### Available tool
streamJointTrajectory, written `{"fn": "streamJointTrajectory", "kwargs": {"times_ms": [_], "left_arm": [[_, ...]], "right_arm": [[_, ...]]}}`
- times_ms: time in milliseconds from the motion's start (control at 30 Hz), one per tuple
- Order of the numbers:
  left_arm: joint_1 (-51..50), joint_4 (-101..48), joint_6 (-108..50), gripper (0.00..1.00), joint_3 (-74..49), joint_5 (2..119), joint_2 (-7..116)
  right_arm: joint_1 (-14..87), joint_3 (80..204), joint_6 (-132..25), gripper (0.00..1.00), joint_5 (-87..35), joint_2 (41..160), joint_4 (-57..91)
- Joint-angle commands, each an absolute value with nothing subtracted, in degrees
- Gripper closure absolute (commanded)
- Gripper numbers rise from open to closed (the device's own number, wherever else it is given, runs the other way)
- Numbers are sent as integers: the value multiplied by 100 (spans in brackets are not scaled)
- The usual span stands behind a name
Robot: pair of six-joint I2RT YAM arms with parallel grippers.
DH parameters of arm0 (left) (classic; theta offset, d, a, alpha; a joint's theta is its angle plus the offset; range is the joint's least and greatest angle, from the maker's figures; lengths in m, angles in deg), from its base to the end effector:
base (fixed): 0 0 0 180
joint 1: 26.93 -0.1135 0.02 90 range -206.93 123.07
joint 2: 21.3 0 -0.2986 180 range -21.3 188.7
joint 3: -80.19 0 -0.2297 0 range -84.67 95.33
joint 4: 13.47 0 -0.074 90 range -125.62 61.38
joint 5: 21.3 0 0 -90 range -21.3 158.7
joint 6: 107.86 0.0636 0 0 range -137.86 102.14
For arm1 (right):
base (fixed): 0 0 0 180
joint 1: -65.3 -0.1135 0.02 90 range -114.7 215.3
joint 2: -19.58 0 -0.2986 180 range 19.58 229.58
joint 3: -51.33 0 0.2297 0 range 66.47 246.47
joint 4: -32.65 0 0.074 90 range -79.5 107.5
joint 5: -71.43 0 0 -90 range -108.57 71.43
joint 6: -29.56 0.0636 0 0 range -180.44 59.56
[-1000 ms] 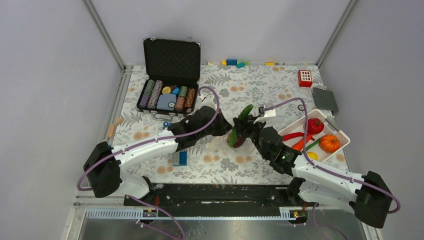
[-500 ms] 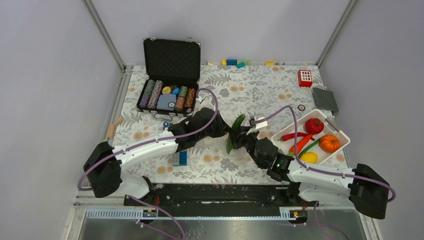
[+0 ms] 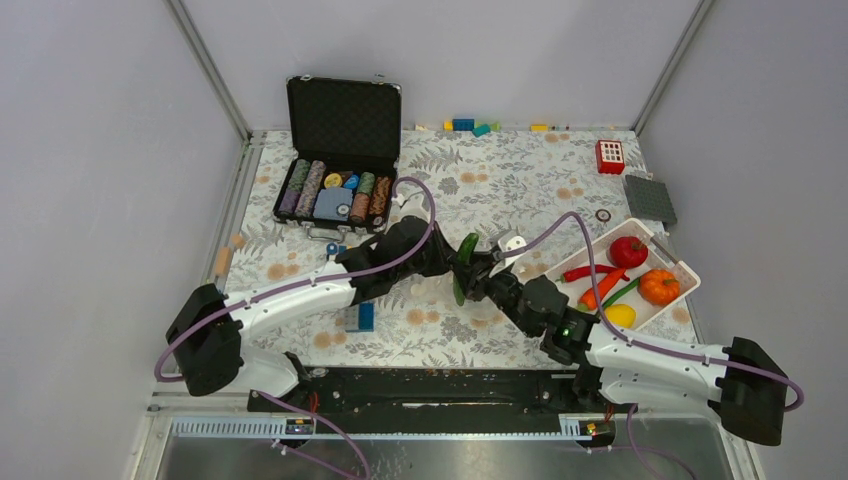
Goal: Place the food in the zip-top bag and seal the zipper
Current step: Place the fake vegetable in the zipper food storage bag.
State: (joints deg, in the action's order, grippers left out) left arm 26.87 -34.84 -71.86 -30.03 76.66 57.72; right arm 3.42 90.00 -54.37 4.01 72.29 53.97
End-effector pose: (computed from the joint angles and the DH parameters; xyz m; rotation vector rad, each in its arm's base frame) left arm 0.1889 -0.2431 0.3000 -0.0934 2.2555 -0.9469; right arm 0.1128 0.1592 0.3122 -0.3889 1.4385 0.6819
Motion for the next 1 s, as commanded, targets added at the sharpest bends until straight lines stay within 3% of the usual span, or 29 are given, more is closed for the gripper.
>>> {"fn": "streamJointTrajectory", "kwargs": {"times_ms": [0,267,533,767,967], "left_arm": [[2705,-3109,-7233,100,-3097,7485,5465],[2705,-3076,-7237,100,-3329,7556,5113],[2701,-3148,-7057,100,-3351,7642,4924],[2687,-3204,-6890,100,-3351,7747,4840],[2679,-3047,-6641,100,-3368,7575,4851]], "right_arm": [[272,9422,-6189,69,-114,7400,4676],[272,9160,-6498,68,3,7477,4263],[272,9554,-7087,70,378,7823,2795],[273,9714,-7493,59,217,8064,2656],[273,9747,-7359,39,-90,7866,2489]]}}
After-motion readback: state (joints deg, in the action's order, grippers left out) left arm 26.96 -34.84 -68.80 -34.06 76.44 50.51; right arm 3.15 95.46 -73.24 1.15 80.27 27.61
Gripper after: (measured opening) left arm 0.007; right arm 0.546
